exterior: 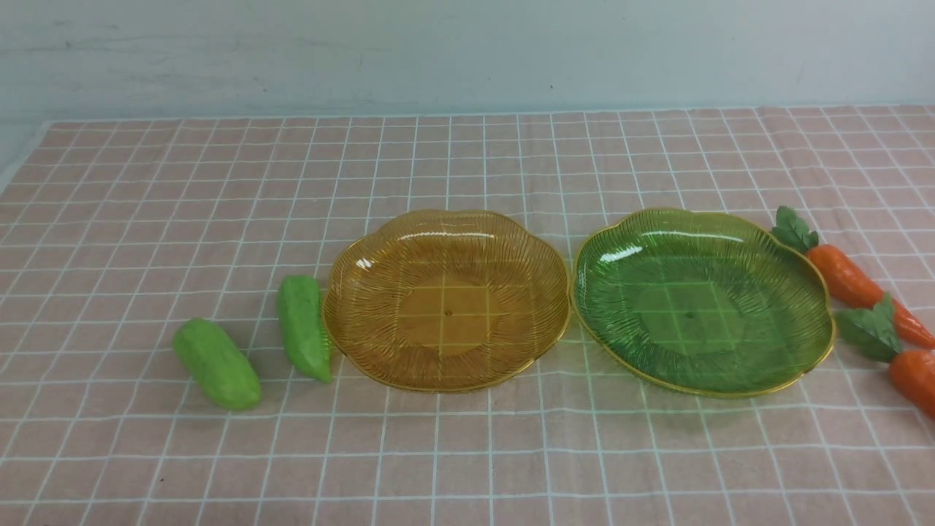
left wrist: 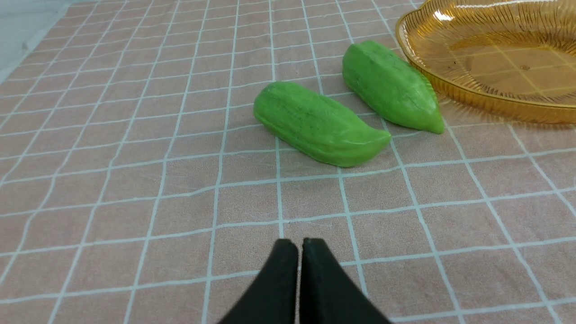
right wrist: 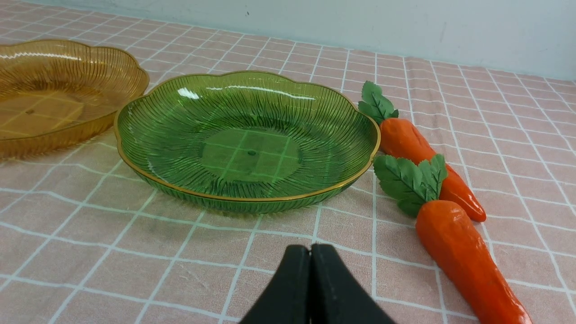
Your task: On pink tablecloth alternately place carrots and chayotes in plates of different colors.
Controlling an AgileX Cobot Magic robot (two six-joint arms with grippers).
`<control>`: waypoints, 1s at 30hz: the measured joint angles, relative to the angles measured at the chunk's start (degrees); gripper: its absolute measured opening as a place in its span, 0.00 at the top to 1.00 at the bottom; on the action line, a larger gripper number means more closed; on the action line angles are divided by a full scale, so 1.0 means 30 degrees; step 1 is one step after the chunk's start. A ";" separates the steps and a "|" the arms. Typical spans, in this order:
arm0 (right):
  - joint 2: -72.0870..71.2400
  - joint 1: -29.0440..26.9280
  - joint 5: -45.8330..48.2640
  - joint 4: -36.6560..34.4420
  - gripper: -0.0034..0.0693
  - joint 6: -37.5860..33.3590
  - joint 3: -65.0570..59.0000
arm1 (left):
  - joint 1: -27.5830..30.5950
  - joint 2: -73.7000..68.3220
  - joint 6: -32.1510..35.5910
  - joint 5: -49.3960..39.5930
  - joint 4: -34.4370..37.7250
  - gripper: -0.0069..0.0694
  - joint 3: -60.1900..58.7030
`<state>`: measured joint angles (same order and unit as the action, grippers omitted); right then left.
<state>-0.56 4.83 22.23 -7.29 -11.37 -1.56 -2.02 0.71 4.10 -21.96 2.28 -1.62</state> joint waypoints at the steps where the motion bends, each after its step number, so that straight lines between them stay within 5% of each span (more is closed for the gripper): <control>1: 0.0000 0.0000 0.0000 0.0000 0.97 0.0000 0.0000 | 0.0000 0.0000 0.0000 0.0000 0.0000 0.91 0.0000; 22: 0.0000 0.0000 0.0000 0.0000 0.97 0.0000 0.0000 | 0.0000 0.0000 -0.0022 0.0000 0.0219 0.91 0.0000; 30: 0.0000 0.0000 -0.0106 -0.0754 0.97 0.0376 0.0000 | 0.0000 0.0000 -0.0316 0.0000 0.2638 0.91 0.0000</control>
<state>-0.56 4.83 21.91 -9.55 -10.25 -1.56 -2.02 0.71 3.15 -21.96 10.19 -1.62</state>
